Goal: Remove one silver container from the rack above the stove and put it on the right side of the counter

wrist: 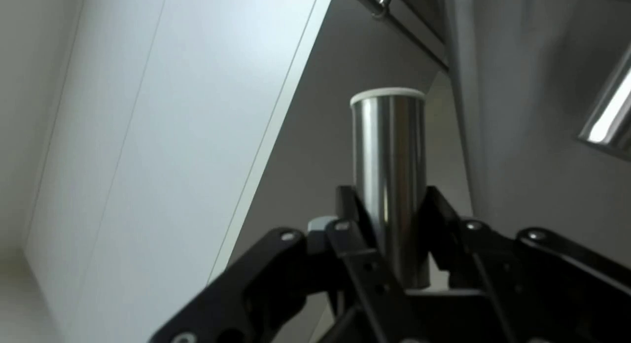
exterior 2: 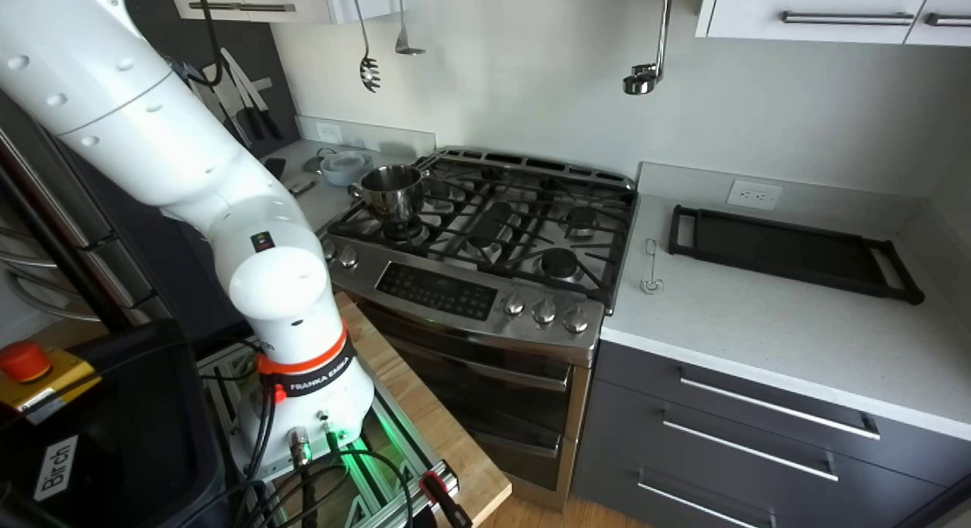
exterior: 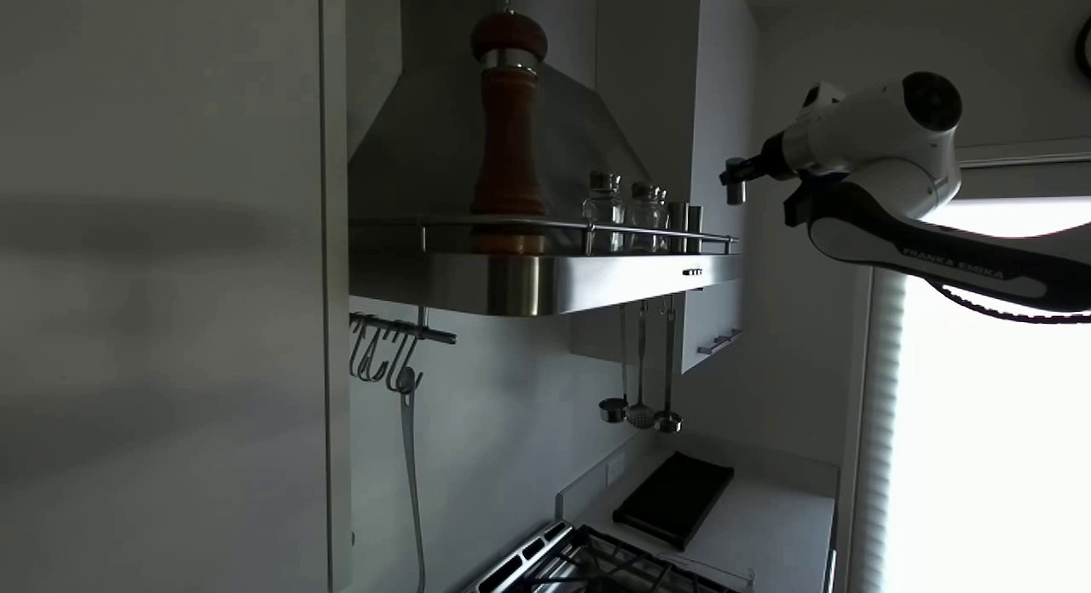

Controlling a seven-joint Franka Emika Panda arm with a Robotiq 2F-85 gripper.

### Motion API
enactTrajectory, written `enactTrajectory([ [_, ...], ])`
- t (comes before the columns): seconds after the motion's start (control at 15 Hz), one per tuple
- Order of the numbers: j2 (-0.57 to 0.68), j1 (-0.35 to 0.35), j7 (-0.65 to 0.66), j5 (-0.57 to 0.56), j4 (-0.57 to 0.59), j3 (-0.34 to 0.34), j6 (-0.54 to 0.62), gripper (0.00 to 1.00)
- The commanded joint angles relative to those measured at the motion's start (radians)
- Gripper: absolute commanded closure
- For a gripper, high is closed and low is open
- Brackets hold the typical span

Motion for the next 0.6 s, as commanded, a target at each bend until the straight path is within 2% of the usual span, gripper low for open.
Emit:
enactTrajectory([
  [0.0, -0.076, -0.063, 0.053, -0.037, -0.066, 0.008, -0.057, 0.89],
  [0.2, -0.152, -0.089, 0.091, -0.02, -0.166, -0.016, -0.093, 0.89],
  [0.53, -0.292, -0.134, 0.222, 0.005, -0.429, -0.063, 0.06, 0.89],
])
